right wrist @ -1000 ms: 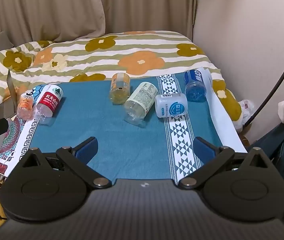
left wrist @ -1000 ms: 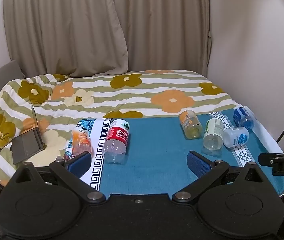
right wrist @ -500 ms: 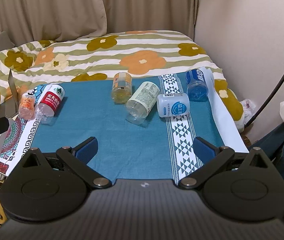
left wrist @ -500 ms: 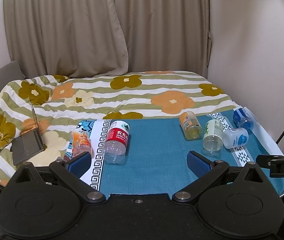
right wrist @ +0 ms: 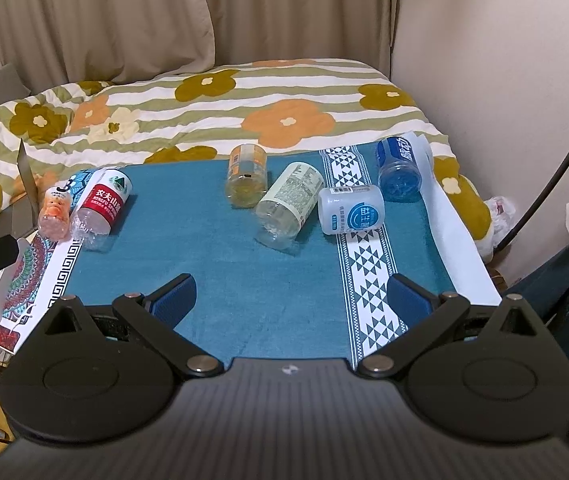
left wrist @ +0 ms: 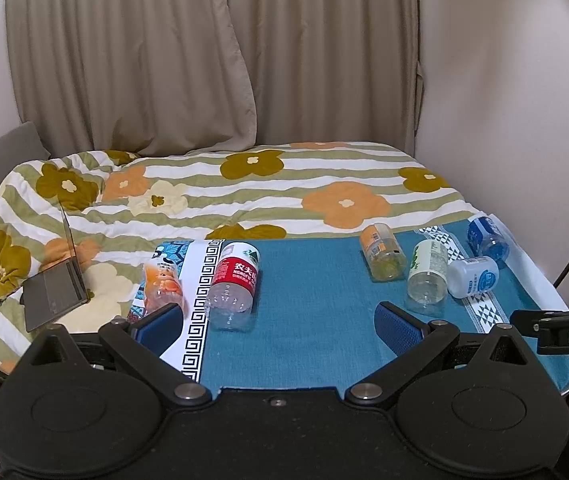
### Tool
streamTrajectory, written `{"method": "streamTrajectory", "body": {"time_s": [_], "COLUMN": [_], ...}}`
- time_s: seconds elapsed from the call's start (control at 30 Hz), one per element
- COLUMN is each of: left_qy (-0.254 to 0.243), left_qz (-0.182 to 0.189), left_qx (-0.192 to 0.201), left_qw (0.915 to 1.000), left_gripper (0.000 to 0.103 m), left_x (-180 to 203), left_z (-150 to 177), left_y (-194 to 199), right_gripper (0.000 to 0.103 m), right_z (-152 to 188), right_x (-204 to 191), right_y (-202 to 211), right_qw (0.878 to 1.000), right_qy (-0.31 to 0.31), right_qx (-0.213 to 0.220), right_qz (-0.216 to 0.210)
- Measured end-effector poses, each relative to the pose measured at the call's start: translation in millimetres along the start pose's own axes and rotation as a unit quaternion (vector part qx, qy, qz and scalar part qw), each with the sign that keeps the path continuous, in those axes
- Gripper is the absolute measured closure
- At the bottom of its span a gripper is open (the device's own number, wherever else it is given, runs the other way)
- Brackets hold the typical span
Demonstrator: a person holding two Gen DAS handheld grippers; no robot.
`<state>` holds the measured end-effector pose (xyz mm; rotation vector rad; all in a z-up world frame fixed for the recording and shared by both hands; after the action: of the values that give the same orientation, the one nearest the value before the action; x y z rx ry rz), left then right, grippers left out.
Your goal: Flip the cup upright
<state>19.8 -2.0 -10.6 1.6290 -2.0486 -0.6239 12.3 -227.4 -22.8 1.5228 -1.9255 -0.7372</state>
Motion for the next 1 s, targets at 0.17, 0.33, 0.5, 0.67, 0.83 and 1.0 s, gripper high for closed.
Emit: {"method": "streamTrajectory", "body": {"time_s": [0.17,0.33,0.5,0.67,0.83,1.0], "left_qy": [0.001,-0.002,-0.002,-0.002,-0.002,-0.002], "left_qz": [0.003,0.003,0.000,0.000,0.000,0.000], "left_qx": [0.000,-0.001,-0.003,-0.003,-0.003,-0.003], "left_qw": [1.0000,1.0000,1.0000,1.0000,1.0000,1.0000], "left_gripper": [0.000,0.000,0.000,0.000,0.000,0.000], "left_x": [-1.0,-0.2,-1.2,-2.4,-2.4,-2.7], "left_z": [0.1,0.5,0.9,1.1,1.1,0.9], "left_y": [-1.4,-3.4,-4.5,-4.7,-4.3,-4.4], "right_gripper": [0.000,0.000,0.000,0.000,0.000,0.000], "right_z": [3.6,3.7,3.1,2.7,4.0,3.8], "right_x": [-9.7,-10.4,-9.6,-9.0,-10.4,-10.6], "right_y": [-2.3,-2.7,-3.4,-3.8,-5.4,-5.8], "right_qw": [1.000,1.000,1.000,1.000,1.000,1.000], "right_qy": [0.000,-0.001,-0.001,-0.001,-0.001,-0.002], "right_qx": [-0.004,-0.005,-0.006,-0.006,-0.008,-0.009], "right_qz": [-0.001,-0.002,-0.003,-0.003,-0.004,-0.004]}}
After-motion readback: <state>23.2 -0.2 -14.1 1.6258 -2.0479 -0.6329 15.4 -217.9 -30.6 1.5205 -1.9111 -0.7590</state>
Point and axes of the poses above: each gripper's, at about its wrist camera, not at the fingertips, and y roughly against the way its jaws point, x to its right, z to its underside, the point moved 3 cm from there along -y, roughly the way its jaws point, and after that the axes turned 11 degrees about z, right-handed, at the moved point
